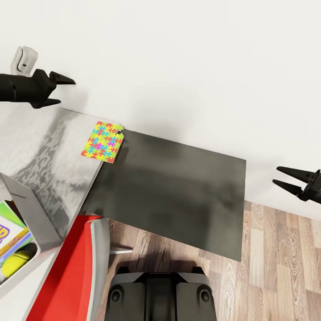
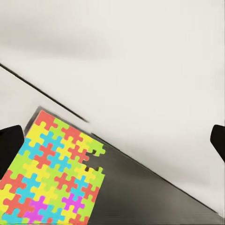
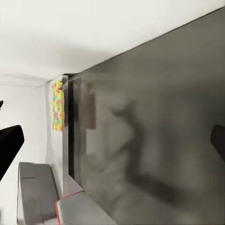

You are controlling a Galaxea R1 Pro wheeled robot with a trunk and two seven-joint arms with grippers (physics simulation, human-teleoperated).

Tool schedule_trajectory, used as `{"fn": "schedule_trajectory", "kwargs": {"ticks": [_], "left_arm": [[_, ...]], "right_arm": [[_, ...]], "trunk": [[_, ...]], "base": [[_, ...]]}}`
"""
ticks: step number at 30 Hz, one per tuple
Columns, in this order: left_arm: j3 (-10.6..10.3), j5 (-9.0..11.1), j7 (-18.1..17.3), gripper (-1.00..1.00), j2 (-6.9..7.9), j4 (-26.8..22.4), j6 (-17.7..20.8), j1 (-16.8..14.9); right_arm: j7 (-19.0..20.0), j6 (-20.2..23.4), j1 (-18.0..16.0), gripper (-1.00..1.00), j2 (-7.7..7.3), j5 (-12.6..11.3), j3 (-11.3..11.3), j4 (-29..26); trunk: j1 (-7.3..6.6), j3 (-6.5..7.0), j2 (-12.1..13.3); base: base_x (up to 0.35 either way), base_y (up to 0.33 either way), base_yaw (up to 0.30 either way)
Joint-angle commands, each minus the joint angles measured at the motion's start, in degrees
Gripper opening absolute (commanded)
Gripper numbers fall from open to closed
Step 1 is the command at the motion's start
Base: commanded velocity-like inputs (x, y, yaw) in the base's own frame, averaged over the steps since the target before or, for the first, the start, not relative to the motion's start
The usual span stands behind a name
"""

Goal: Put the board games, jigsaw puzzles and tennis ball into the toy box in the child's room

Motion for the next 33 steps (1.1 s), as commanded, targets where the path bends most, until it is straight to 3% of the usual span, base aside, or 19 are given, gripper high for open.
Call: {"fn": "schedule_trajectory", "kwargs": {"ticks": [1, 2, 5, 6, 9, 10, 12, 13, 16, 17, 19, 20, 22, 23, 26, 27, 29, 30, 33], "left_arm": [[0.3, 1.6, 1.4, 1.0, -0.03, -1.7, -0.3, 0.5], [0.3, 1.6, 1.4, 1.0, -0.03, -1.7, -0.3, 0.5], [0.9, 4.8, 2.9, 1.0, -0.3, -4.5, -1.3, 1.8], [0.9, 4.8, 2.9, 1.0, -0.3, -4.5, -1.3, 1.8], [1.4, 9.8, 4.9, 1.0, -0.75, -8.1, -4.4, 3.2], [1.4, 9.8, 4.9, 1.0, -0.75, -8.1, -4.4, 3.2], [1.6, 12.7, 5.8, 1.0, -1.08, -9.6, -6.5, 3.8], [1.6, 12.7, 5.8, 1.0, -1.08, -9.6, -6.5, 3.8], [1.4, 16.8, 6.6, 1.0, -2.57, -11.0, -8.4, 4.4], [1.4, 16.8, 6.6, 1.0, -2.57, -11.0, -8.4, 4.4], [1.3, 19.3, 6.9, 1.0, -4.63, -11.5, -9.1, 4.6], [1.3, 19.3, 6.9, 1.0, -4.63, -11.5, -9.1, 4.6], [1.3, 21.3, 7.1, 1.0, -6.95, -11.8, -9.6, 4.7], [1.3, 21.3, 7.1, 1.0, -6.95, -11.8, -9.6, 4.7], [1.2, 23.7, 7.3, 1.0, -10.53, -12.1, -9.9, 4.9], [1.2, 23.7, 7.3, 1.0, -10.53, -12.1, -9.9, 4.9], [1.1, 24.9, 7.4, 1.0, -13.19, -12.2, -10.0, 5.0], [1.1, 24.9, 7.4, 1.0, -13.19, -12.2, -10.0, 5.0], [1.1, 25.7, 7.5, 1.0, -15.67, -12.2, -10.1, 5.1]], "right_arm": [[0.0, 0.2, -0.6, 1.0, 0.13, 0.8, 0.4, 0.1], [0.0, 0.2, -0.6, 1.0, 0.13, 0.8, 0.4, 0.1], [-1.6, 0.2, -2.3, 1.0, 1.07, 1.3, 1.9, 0.2], [-1.6, 0.2, -2.3, 1.0, 1.07, 1.3, 1.9, 0.2], [-5.1, 0.2, -5.7, 1.0, 4.42, 1.9, 5.6, 0.6], [-5.1, 0.2, -5.7, 1.0, 4.42, 1.9, 5.6, 0.6], [-8.0, 0.2, -7.9, 1.0, 7.39, 2.1, 7.9, 0.9], [-8.0, 0.2, -7.9, 1.0, 7.39, 2.1, 7.9, 0.9], [-12.2, 0.2, -10.2, 1.0, 12.17, 2.2, 10.3, 1.0], [-12.2, 0.2, -10.2, 1.0, 12.17, 2.2, 10.3, 1.0], [-13.9, 0.2, -11.1, 1.0, 14.81, 2.2, 11.3, 0.7], [-13.9, 0.2, -11.1, 1.0, 14.81, 2.2, 11.3, 0.7], [-15.0, 0.2, -11.8, 1.0, 16.81, 2.2, 12.3, 0.6], [-15.0, 0.2, -11.8, 1.0, 16.81, 2.2, 12.3, 0.6], [-16.0, 0.2, -12.8, 1.0, 18.57, 2.3, 13.4, 0.4], [-16.0, 0.2, -12.8, 1.0, 18.57, 2.3, 13.4, 0.4], [-16.3, 0.2, -13.6, 1.0, 19.25, 2.3, 13.9, 0.3], [-16.3, 0.2, -13.6, 1.0, 19.25, 2.3, 13.9, 0.3], [-16.6, 0.2, -14.2, 1.0, 19.65, 2.3, 14.2, 0.3]], "trunk": [[0.04, -0.07, -0.1], [0.04, -0.07, -0.1], [0.04, -0.07, -0.1], [0.04, -0.07, -0.1], [0.04, -0.07, -0.1], [0.04, -0.07, -0.1], [0.04, -0.07, -0.1], [0.04, -0.07, -0.1], [0.04, -0.07, -0.1], [0.04, -0.07, -0.1], [0.04, -0.07, -0.1], [0.04, -0.07, -0.1], [0.04, -0.07, -0.1], [0.04, -0.07, -0.1], [0.04, -0.07, -0.1], [0.04, -0.07, -0.1], [0.04, -0.07, -0.1], [0.04, -0.07, -0.1], [0.04, -0.06, -0.1]], "base": [[0.0, 0.0, 0.0], [0.0, 0.0, 0.0], [0.0, 0.0, 0.0], [0.0, 0.0, 0.0], [0.0, 0.0, 0.0], [0.0, 0.0, 0.0], [0.0, 0.0, 0.0], [0.0, 0.0, 0.0], [0.0, 0.0, 0.0], [0.0, 0.0, 0.0], [0.0, 0.0, 0.0], [0.0, 0.0, 0.0], [0.0, 0.0, 0.0], [0.0, 0.0, 0.0], [0.0, 0.0, 0.0], [0.0, 0.0, 0.0], [0.0, 0.0, 0.0], [0.0, 0.0, 0.0], [0.0, 0.0, 0.023]]}}
